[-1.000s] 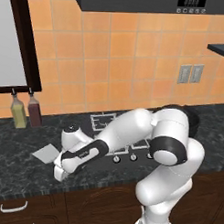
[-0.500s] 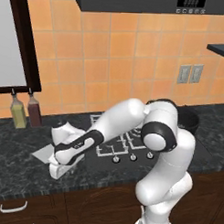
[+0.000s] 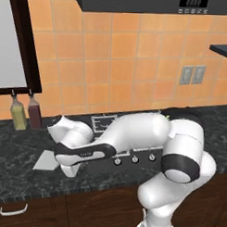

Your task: Put the lemon wedge and broccoli in the pot. Retrieve the spatula and lightly stir the vegetables in the pot.

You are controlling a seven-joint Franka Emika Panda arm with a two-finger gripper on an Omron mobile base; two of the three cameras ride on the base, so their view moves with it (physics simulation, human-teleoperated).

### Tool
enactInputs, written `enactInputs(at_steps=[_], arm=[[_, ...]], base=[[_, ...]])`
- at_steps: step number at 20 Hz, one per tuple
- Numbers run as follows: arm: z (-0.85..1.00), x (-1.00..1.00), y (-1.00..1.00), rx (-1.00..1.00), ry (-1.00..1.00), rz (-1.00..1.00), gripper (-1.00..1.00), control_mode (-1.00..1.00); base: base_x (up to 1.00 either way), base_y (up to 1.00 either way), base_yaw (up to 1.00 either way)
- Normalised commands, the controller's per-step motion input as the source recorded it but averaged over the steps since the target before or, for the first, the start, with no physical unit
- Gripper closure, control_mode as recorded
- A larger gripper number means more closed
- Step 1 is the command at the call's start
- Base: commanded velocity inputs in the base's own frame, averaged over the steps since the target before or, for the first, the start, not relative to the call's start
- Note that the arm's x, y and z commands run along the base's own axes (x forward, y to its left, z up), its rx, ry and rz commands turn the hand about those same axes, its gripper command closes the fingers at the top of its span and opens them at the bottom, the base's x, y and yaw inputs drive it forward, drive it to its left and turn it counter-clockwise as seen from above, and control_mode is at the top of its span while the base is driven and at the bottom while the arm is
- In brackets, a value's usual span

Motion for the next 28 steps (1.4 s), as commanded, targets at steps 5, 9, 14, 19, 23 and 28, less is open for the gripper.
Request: enactInputs(at_steps=[5, 9, 14, 19, 23, 28], arm=[[1.00, -0.44, -0.82, -0.37, -0.10, 0.43, 1.00, -1.00], [1.00, -0.09, -0.95, -0.20, -0.04, 0.34, 1.00, -1.00], [1.00, 0.09, -0.99, -0.08, -0.02, 0.12, 1.00, -1.00], [1.00, 0.04, -1.00, -0.15, 0.01, 0.08, 1.00, -1.00], [1.00, 0.00, -1.00, -0.26, 0.08, 0.14, 1.00, -1.00], [1.00, 0.00, -1.00, -0.39, 0.19, 0.13, 1.00, -1.00]], base=[[0.00, 0.00, 0.00], [0.00, 0.00, 0.00], [0.00, 0.00, 0.00], [0.00, 0.00, 0.00], [0.00, 0.00, 0.00], [0.00, 0.00, 0.00]])
